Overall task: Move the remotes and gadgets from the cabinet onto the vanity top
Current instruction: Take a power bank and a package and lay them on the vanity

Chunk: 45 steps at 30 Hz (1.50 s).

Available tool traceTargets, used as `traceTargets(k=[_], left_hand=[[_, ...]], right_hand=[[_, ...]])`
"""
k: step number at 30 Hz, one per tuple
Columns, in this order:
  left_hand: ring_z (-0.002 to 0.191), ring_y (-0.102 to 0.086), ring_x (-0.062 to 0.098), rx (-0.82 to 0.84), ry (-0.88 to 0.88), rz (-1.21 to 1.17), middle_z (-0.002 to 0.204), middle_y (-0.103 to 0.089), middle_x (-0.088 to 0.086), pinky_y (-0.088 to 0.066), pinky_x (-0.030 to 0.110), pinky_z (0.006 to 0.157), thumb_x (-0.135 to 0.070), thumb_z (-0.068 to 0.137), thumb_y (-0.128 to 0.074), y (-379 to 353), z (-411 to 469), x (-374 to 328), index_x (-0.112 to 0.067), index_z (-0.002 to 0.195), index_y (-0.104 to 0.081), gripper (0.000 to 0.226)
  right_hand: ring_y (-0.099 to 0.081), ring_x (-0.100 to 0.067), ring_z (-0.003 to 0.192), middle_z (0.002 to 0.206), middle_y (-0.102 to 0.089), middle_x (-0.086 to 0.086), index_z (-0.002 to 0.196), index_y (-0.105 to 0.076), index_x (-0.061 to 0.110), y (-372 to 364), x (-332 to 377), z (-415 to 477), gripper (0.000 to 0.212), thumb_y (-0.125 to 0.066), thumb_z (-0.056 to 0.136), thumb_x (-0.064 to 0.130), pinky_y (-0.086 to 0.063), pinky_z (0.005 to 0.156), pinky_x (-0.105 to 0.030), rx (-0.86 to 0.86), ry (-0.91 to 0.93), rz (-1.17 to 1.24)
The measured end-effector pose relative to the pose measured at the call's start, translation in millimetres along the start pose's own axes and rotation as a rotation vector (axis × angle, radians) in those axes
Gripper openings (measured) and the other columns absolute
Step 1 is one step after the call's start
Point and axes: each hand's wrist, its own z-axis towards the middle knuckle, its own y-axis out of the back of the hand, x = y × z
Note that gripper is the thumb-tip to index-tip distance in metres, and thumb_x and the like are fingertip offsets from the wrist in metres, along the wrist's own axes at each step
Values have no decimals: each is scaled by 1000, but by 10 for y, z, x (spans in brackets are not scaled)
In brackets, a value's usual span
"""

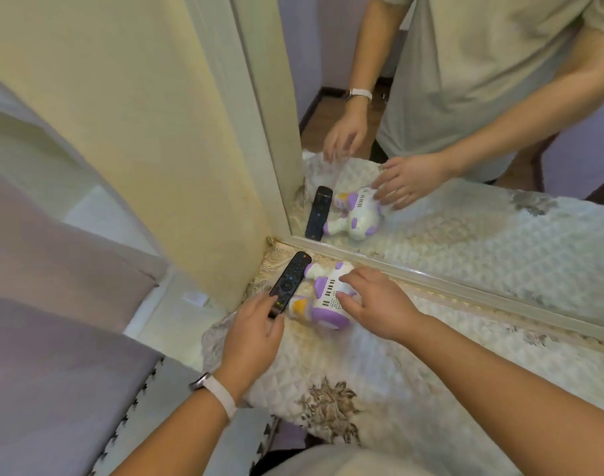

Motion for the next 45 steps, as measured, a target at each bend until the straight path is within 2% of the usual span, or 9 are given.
traceTargets(k=[3,7,11,15,22,30,35,39,45], left_hand=[[131,-45,21,-38,-22,151,140,-52,-1,-36,38,107,-36,93,-54,194,-335,-217,-22,133,-56,42],[126,-49,24,-118,-32,293,138,-53,2,-40,44,104,-42,92,-44,423,-810,-371,-23,132,-54,46],[121,-52,24,-200,-11,424,132,-58,3,-41,39,101,-41,91,-44,622,-1344,-421,-19,128,-58,45],[123,-53,26,-235,68,489,133,-58,5,-41,45,104,-41,93,-45,800,-1851,-392,-18,128,-59,45],[120,-56,29,-366,193,538,129,-61,7,-44,47,101,-39,91,-47,1099,-2695,-360,-17,125,-62,43],[120,-53,24,-501,472,610,130,-60,4,-40,43,104,-42,89,-56,1293,-4620,-306,-20,125,-61,43],[121,-54,25,-581,659,589,130,-60,4,-41,45,104,-44,87,-56,1255,-6072,-439,-19,124,-63,45],[130,-47,22,-617,846,596,138,-55,1,-30,41,111,-48,92,-50,1146,-7141,-574,-23,130,-59,46],[132,-45,19,-708,1053,570,138,-55,0,-25,39,112,-46,93,-48,946,-8337,-786,-24,132,-56,46]], right_hand=[[-57,-30,106,114,-64,-5,118,-63,18,108,100,-196,49,-40,90,52,-48,87,-43,20,146,-84],[-58,-26,103,114,-64,-2,120,-62,20,156,307,-404,50,-39,90,53,-47,81,-39,49,346,-136],[-59,-26,105,119,-63,-3,124,-61,16,133,607,-602,56,-38,90,54,-49,84,-39,85,552,-174],[-59,-28,108,122,-63,-5,124,-61,15,115,967,-751,57,-38,90,55,-51,87,-43,107,717,-214],[-57,-25,109,119,-63,-3,119,-61,18,19,1593,-1063,47,-46,90,51,-46,92,-39,89,972,-227],[-56,-24,112,122,-60,-2,127,-57,20,-503,2684,-2034,54,-43,88,55,-47,89,-39,163,1312,-295],[-58,-28,108,119,-62,-6,124,-60,17,-882,3370,-3151,53,-47,87,53,-48,87,-39,193,1524,-234],[-57,-27,110,121,-62,-5,123,-61,16,-1187,3772,-4094,51,-47,89,52,-48,88,-39,233,1684,-188],[-56,-25,117,128,-62,-4,126,-62,16,-1470,4218,-5200,54,-42,91,52,-48,93,-39,306,1843,-100]])
